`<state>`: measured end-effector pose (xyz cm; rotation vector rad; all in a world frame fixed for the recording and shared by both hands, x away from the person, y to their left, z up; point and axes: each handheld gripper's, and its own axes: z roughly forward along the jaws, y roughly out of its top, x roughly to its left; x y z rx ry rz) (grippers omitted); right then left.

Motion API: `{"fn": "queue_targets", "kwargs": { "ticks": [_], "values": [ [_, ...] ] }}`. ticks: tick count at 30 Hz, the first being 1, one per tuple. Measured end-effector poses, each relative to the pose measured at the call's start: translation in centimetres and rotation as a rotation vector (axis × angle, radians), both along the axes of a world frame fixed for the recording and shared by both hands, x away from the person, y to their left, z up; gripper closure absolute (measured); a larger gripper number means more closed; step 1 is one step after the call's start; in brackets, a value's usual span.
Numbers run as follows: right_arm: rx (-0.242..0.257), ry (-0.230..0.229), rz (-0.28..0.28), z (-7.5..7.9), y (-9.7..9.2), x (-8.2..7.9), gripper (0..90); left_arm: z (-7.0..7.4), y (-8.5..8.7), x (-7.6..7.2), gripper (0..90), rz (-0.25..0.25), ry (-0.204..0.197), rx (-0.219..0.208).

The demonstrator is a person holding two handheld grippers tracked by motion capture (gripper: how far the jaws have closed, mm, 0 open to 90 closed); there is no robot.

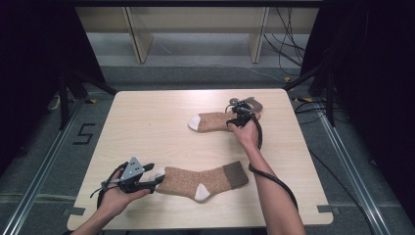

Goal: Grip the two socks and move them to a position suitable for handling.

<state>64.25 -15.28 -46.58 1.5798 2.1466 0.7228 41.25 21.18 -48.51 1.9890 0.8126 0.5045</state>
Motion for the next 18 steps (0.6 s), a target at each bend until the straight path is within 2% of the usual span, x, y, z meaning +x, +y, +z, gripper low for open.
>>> {"fn": "queue_targets", "kwargs": {
  "ticks": [1,2,4,9,10,13,18],
  "values": [
    [0.006,0.006,0.001,-0.4,0.1,0.3,38.3,0.1,0.1,0.0,39.2,-0.005,0.001,0.023],
    [-0.006,0.008,0.004,-0.6,0.1,0.5,37.8,0.0,0.0,-0.1,39.2,0.000,0.003,0.003],
    [-0.010,0.011,-0.006,-1.1,0.3,0.7,37.0,0.0,0.0,-0.1,39.2,-0.002,0.001,-0.007],
    [-0.006,0.018,-0.006,-1.5,0.4,1.1,40.7,0.0,0.1,0.0,39.3,0.005,0.003,0.002],
    [-0.009,0.023,-0.005,-1.5,0.4,1.0,44.6,-0.1,0.1,0.0,39.3,0.003,0.003,-0.005],
    [-0.017,0.014,0.005,-1.7,0.4,0.9,48.3,-0.1,0.0,0.0,39.3,0.003,0.003,0.003],
    [-0.024,0.025,0.017,-1.5,0.6,0.7,69.4,-0.2,-0.1,0.0,39.3,0.000,0.006,-0.003]
  ]
}}
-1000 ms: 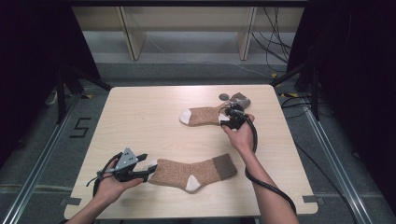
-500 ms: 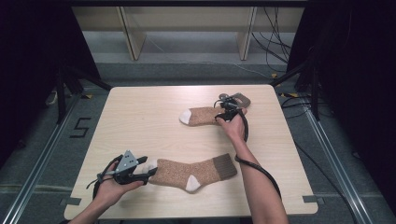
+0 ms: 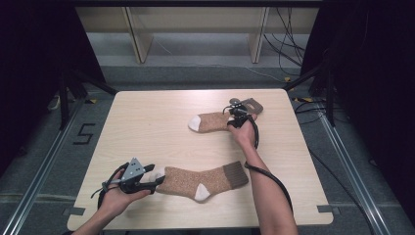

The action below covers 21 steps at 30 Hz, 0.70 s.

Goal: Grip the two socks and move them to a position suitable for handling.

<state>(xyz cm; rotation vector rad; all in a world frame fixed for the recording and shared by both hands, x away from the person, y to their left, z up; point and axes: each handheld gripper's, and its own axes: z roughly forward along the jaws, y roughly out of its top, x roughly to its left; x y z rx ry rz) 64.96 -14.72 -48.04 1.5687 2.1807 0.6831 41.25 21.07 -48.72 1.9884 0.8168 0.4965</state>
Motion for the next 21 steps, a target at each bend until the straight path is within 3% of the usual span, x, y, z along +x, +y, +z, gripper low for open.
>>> {"fn": "queue_targets", "kwargs": {
  "ticks": [10,14,17,18,19,20,21],
  "values": [
    [-0.012,0.013,0.002,0.4,0.2,-0.1,79.7,0.0,0.1,0.0,39.3,-0.002,0.005,0.013],
    [0.027,0.010,-0.007,1.1,0.4,-0.8,80.7,0.0,0.2,0.1,39.3,0.000,-0.002,0.006],
    [0.044,0.006,0.012,1.9,1.0,-2.5,80.8,0.1,0.1,0.1,39.4,0.000,-0.003,0.015],
    [0.044,0.006,0.012,1.9,1.0,-2.5,80.8,0.0,0.0,0.1,39.4,0.000,-0.003,-0.003],
    [0.051,0.006,0.019,2.3,1.6,-3.8,80.7,0.0,-0.1,0.0,39.4,0.001,-0.004,0.003],
    [0.051,0.006,0.019,2.3,1.6,-3.8,80.7,0.1,0.0,0.0,39.4,-0.001,-0.004,0.014],
    [0.042,0.010,0.048,2.5,2.5,-5.2,80.7,0.1,-0.1,0.0,39.4,-0.003,-0.005,0.011]
  ]
}}
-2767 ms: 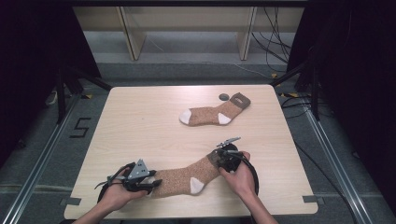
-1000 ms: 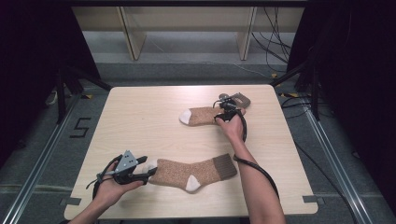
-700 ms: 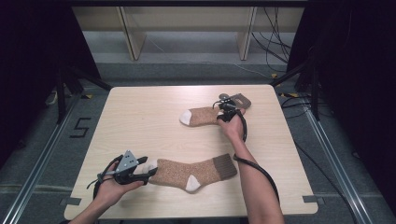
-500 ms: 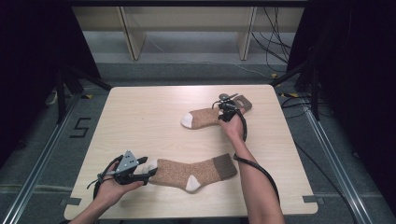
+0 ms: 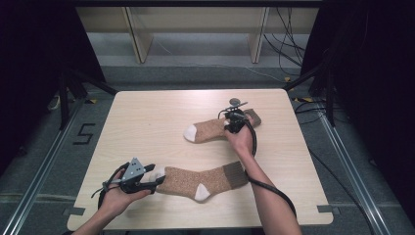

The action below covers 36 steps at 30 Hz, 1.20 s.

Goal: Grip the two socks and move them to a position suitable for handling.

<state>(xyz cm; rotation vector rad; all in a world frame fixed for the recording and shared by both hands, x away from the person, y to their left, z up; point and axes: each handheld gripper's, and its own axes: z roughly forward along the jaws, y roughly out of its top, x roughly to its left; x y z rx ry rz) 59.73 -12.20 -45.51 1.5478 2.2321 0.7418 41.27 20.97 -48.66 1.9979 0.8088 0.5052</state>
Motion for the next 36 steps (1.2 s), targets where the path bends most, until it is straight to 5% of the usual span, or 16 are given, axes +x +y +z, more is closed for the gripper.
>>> {"fn": "queue_targets", "kwargs": {
  "ticks": [7,15,17,22,26,28,29,32,36],
  "values": [
    [-0.013,0.023,0.100,-0.4,4.3,-5.5,79.9,-0.1,-0.3,0.0,39.3,-0.007,0.000,0.010],
    [-0.072,0.014,0.121,-0.9,7.2,-8.6,79.0,-0.1,-0.1,0.0,39.4,-0.005,0.001,0.004],
    [-0.068,0.014,0.103,-1.0,7.6,-9.2,75.5,0.0,0.1,0.1,39.4,-0.011,0.000,0.023],
    [-0.033,0.037,0.135,-0.4,7.6,-10.9,59.3,-0.1,0.1,0.0,39.5,0.012,-0.001,-0.006],
    [0.009,-0.033,0.149,2.0,5.0,-12.3,48.9,0.2,0.6,0.1,39.8,0.035,-0.019,-0.040],
    [0.029,-0.061,0.098,3.4,1.8,-12.8,45.2,0.4,1.0,0.2,39.8,0.052,-0.033,-0.047],
    [0.029,-0.061,0.098,3.4,1.8,-12.8,45.2,0.4,1.2,0.3,39.8,0.065,-0.033,-0.050],
    [0.053,-0.066,0.031,3.7,-2.8,-12.8,42.7,0.5,1.7,0.5,39.6,0.091,-0.041,-0.055],
    [0.078,-0.053,-0.025,3.0,-5.2,-12.8,41.1,0.6,2.0,0.5,39.9,0.104,-0.039,-0.057]
  ]
}}
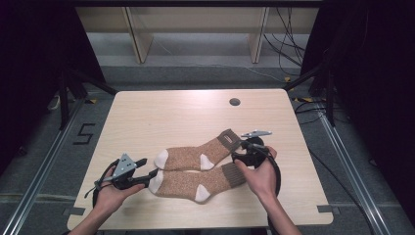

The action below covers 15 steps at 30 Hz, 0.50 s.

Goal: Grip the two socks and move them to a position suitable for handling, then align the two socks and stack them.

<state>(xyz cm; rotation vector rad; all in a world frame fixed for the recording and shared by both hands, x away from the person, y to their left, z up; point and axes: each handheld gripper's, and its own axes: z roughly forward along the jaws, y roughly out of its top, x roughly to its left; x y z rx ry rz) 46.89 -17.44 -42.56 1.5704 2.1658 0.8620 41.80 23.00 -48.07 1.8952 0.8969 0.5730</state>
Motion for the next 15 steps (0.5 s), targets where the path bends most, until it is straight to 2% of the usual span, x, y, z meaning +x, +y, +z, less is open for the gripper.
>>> {"fn": "queue_targets", "kwargs": {
  "ticks": [1,2,8,11,13,14,15],
  "values": [
    [0.015,0.008,-0.037,-0.3,-0.4,-0.2,40.7,0.0,0.0,0.0,39.9,0.001,-0.002,0.001],
    [0.005,0.004,-0.024,-0.7,-1.3,-0.3,39.2,0.0,0.0,0.0,39.8,0.001,-0.004,0.003],
    [0.012,0.014,-0.046,-1.2,-2.4,-0.7,37.4,0.1,0.1,0.6,38.7,0.007,-0.008,-0.008],
    [0.029,-0.002,-0.031,-1.1,-2.9,0.2,37.6,0.4,0.0,1.3,37.0,0.004,0.021,0.005],
    [0.065,-0.007,-0.027,-1.0,-3.0,1.1,38.5,0.4,-0.1,2.3,36.1,0.004,0.052,0.003],
    [0.068,-0.019,-0.011,-1.0,-3.2,2.3,39.6,0.4,0.0,2.9,35.0,-0.008,0.078,0.037],
    [0.071,-0.013,-0.015,-1.1,-3.3,2.9,40.4,0.3,-0.2,3.5,35.1,0.003,0.092,0.022]
  ]
}}
